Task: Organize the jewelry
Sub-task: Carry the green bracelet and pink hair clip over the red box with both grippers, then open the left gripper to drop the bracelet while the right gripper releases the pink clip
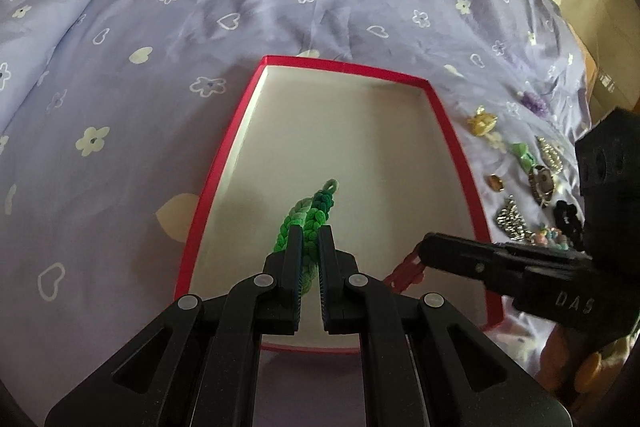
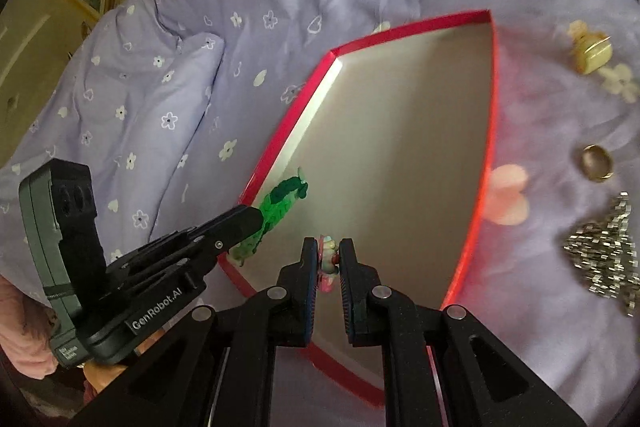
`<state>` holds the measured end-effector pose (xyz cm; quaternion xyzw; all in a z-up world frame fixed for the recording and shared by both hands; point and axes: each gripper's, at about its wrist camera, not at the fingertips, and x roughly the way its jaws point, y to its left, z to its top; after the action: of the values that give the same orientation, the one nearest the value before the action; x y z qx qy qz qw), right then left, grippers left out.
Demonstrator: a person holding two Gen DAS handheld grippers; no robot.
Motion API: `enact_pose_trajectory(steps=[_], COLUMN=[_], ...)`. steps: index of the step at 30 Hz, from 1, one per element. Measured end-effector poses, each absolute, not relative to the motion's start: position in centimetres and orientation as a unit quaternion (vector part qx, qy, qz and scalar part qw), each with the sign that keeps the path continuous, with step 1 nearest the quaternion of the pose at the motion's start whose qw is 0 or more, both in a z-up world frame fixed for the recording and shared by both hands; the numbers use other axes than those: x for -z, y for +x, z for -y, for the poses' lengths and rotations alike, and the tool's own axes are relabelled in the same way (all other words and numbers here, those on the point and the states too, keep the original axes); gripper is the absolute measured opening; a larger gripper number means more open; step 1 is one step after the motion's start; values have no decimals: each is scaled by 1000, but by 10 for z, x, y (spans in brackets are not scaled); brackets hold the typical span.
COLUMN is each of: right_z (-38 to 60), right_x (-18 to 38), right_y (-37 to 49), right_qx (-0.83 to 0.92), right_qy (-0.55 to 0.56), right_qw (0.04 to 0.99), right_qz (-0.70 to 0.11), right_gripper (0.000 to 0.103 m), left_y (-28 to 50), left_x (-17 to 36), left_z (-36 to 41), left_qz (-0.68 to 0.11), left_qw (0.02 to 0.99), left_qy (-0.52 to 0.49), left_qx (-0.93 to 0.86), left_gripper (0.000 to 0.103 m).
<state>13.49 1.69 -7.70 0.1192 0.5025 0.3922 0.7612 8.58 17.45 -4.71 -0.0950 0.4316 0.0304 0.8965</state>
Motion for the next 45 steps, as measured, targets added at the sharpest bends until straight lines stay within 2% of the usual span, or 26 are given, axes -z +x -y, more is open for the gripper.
enact_pose_trajectory(steps=[20, 45], right_z=[-34, -55], right_x=[78, 78], right_y=[146, 140], right_qx=[-370, -371], right_qy=[57, -46], right_qw=[773, 765], right_qz=[-512, -524], right_gripper=[16, 25], left_y=[92, 86], left_x=[73, 73], left_z=[-163, -165], left_qz=[-461, -464], left_qw=[884, 882], left_qy=[-68, -74], left_qx=[-30, -28], left_gripper=[7, 9])
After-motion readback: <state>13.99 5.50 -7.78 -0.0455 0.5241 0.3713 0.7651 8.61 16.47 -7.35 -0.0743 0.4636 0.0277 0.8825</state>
